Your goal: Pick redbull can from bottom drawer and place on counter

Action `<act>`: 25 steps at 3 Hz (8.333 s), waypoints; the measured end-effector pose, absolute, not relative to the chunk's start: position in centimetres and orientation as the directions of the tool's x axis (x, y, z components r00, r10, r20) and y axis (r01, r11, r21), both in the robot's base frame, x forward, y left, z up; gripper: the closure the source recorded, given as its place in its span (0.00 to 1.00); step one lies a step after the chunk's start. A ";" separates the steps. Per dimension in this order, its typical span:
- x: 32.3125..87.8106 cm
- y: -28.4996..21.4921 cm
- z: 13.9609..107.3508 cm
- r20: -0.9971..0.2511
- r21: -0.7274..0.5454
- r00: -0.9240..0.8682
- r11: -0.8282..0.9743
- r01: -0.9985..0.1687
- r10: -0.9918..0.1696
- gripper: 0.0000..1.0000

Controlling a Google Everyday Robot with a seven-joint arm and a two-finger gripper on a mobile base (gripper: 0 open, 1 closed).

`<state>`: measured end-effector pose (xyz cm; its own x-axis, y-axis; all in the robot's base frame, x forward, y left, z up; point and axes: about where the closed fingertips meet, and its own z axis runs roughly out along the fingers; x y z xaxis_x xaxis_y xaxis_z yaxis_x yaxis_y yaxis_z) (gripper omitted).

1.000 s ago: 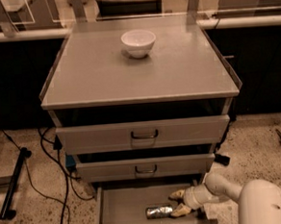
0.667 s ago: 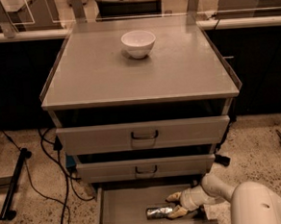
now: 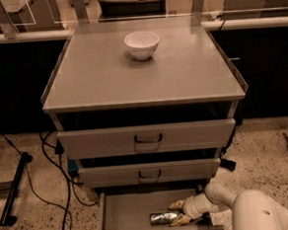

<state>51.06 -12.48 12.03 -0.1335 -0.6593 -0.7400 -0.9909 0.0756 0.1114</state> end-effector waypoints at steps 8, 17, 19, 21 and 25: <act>52.1 -13.5 28.5 -0.705 -0.023 0.020 -0.006 -1.000 -0.709 1.00; 50.4 -12.4 73.0 -0.657 -0.141 0.058 0.047 -0.989 -0.751 1.00; 51.4 -11.6 76.9 -0.653 -0.125 0.033 0.065 -0.990 -0.757 1.00; 54.2 -11.4 87.6 -0.615 -0.171 0.008 0.123 -0.978 -0.789 1.00; 65.7 -7.6 88.0 -0.665 -0.278 0.075 0.153 -0.948 -0.743 1.00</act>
Offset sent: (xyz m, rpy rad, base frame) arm -0.0050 0.0054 -0.0093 0.0114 0.0043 0.0138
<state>65.70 -7.65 88.02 0.0750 -0.7430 -0.6651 -0.9482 0.1532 -0.2781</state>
